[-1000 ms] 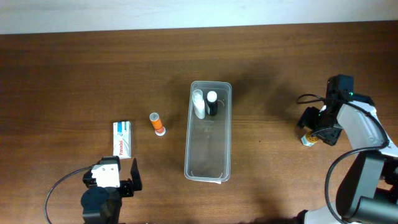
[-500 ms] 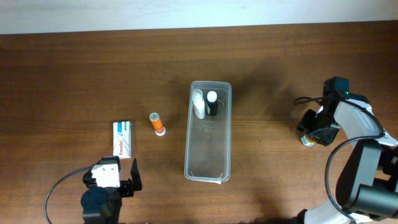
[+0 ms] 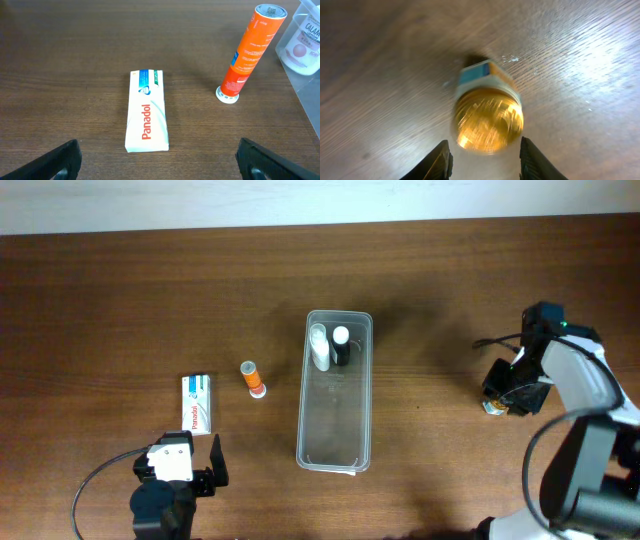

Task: Pack container
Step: 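Reach the right gripper to the gold-lidded jar and grasp it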

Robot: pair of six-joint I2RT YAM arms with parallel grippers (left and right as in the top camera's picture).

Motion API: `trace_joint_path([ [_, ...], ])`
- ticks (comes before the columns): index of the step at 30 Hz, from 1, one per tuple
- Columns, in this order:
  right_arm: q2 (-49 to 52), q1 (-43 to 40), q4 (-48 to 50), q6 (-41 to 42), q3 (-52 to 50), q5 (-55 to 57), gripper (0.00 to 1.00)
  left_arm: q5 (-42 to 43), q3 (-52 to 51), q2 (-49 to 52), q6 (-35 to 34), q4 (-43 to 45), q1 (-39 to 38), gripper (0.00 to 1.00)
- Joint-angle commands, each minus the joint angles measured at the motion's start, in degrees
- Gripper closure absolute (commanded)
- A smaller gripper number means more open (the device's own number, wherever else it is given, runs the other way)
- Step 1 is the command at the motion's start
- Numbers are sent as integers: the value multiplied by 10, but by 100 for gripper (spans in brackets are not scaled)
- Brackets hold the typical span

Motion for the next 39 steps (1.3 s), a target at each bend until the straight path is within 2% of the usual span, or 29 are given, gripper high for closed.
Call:
trace_joint_path([
  [1, -72, 23, -12, -12, 38, -1, 62, 5, -2, -5, 9, -1, 1, 1],
  [3, -100, 30, -14, -12, 40, -1, 54, 5, -2, -5, 9, -1, 1, 1],
  [5, -123, 33, -18, -12, 40, 1, 42, 5, -2, -5, 9, -1, 1, 0],
  [9, -111, 32, -14, -29, 38, 7, 30, 5, -2, -5, 9, -1, 1, 1],
  [12, -80, 32, -5, -36, 38, 15, 26, 4, -2, -5, 9, -1, 1, 0],
  [28, 44, 4, 19, -50, 38, 46, 25, 5, -2, -5, 9, -1, 1, 1],
  [34, 50, 1, 13, -50, 29, 46, 37, 5, -2, -5, 9, -1, 1, 1],
  [39, 51, 1, 34, -50, 6, 40, 42, 5, -2, -5, 9, -1, 1, 1],
])
